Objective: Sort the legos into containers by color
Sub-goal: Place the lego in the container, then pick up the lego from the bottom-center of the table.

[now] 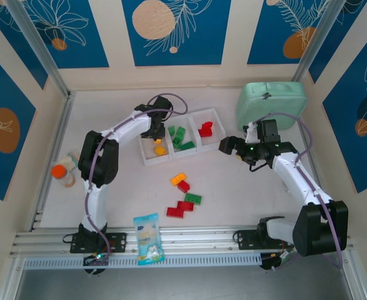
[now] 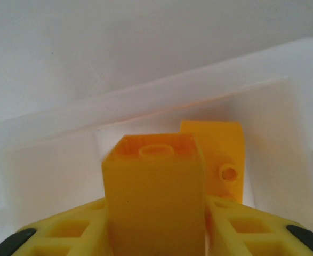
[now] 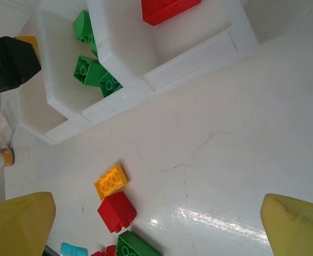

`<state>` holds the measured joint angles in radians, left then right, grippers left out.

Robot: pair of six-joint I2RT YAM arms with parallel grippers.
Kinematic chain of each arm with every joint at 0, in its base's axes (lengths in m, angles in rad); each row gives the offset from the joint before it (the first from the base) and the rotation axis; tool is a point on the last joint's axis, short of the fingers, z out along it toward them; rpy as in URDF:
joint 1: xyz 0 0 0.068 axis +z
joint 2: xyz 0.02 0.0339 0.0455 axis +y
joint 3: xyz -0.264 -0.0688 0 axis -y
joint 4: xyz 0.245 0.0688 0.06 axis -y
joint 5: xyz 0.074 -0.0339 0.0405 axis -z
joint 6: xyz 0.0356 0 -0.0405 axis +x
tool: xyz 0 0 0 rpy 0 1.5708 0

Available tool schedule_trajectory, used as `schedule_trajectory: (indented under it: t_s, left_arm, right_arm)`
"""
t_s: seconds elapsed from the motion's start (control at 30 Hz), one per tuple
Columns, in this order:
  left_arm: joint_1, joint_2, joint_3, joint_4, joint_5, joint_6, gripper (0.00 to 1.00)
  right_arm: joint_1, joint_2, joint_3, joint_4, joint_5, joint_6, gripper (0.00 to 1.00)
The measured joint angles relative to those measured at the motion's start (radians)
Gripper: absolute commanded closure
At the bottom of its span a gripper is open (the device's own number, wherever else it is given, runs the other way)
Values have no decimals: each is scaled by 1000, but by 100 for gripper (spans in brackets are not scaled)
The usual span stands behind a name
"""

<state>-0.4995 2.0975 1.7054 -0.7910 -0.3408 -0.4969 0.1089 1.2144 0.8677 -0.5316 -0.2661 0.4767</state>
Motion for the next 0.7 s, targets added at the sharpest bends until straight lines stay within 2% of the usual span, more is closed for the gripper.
schedule_trajectory:
  t_s: [0.3, 0.57, 0.7]
  left_arm:
    - [0, -146, -118, 100, 77, 4, 42]
    - [0, -338, -231, 198, 179, 25, 26]
    - [0, -489, -354, 263, 219, 27, 17]
  right_arm:
    - [8, 0, 0, -3, -1, -6, 1]
    - [37, 1, 0, -8, 0, -11, 1]
    - [76, 14, 2, -16, 11, -17, 0]
